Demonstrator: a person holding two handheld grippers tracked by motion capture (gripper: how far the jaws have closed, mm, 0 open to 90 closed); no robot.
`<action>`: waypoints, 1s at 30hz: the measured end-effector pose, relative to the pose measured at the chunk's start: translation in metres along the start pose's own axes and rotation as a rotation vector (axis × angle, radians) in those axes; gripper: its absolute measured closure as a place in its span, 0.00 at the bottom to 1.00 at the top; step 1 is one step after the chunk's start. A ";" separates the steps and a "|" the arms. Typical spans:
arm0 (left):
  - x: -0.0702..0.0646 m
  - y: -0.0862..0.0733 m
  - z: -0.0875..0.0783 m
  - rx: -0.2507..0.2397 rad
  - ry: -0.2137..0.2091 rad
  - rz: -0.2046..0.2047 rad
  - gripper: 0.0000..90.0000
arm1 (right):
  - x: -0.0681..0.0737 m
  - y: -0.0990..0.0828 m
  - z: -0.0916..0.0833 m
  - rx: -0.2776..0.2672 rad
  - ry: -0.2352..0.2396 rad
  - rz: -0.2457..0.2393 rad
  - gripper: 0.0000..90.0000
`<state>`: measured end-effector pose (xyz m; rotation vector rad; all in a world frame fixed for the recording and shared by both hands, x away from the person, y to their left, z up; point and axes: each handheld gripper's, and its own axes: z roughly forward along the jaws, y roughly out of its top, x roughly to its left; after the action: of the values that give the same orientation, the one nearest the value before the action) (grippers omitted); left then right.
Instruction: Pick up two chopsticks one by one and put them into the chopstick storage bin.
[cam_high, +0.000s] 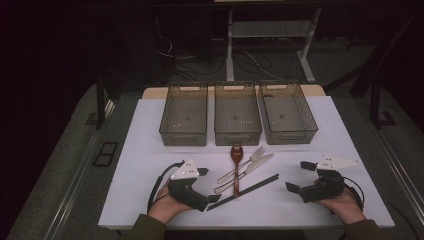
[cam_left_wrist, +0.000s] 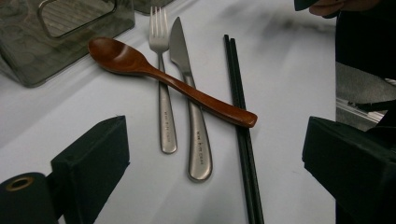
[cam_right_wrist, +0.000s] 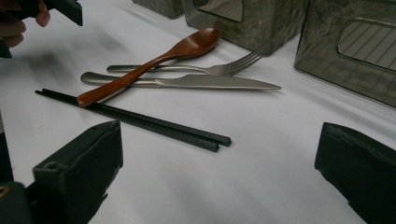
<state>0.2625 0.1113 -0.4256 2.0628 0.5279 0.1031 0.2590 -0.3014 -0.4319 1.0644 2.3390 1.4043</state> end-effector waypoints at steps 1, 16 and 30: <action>0.000 0.000 0.000 0.000 0.000 0.000 0.09 | 0.000 0.000 0.000 -0.001 0.001 0.003 0.01; -0.012 0.002 0.012 -0.005 -0.017 0.018 0.44 | 0.000 0.000 0.001 0.003 0.000 0.003 0.01; -0.016 -0.001 0.025 0.079 -0.054 0.013 0.77 | 0.000 0.000 0.001 0.006 0.003 0.007 0.01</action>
<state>0.2548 0.0848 -0.4371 2.1398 0.4920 0.0350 0.2591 -0.3004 -0.4327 1.0741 2.3449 1.4039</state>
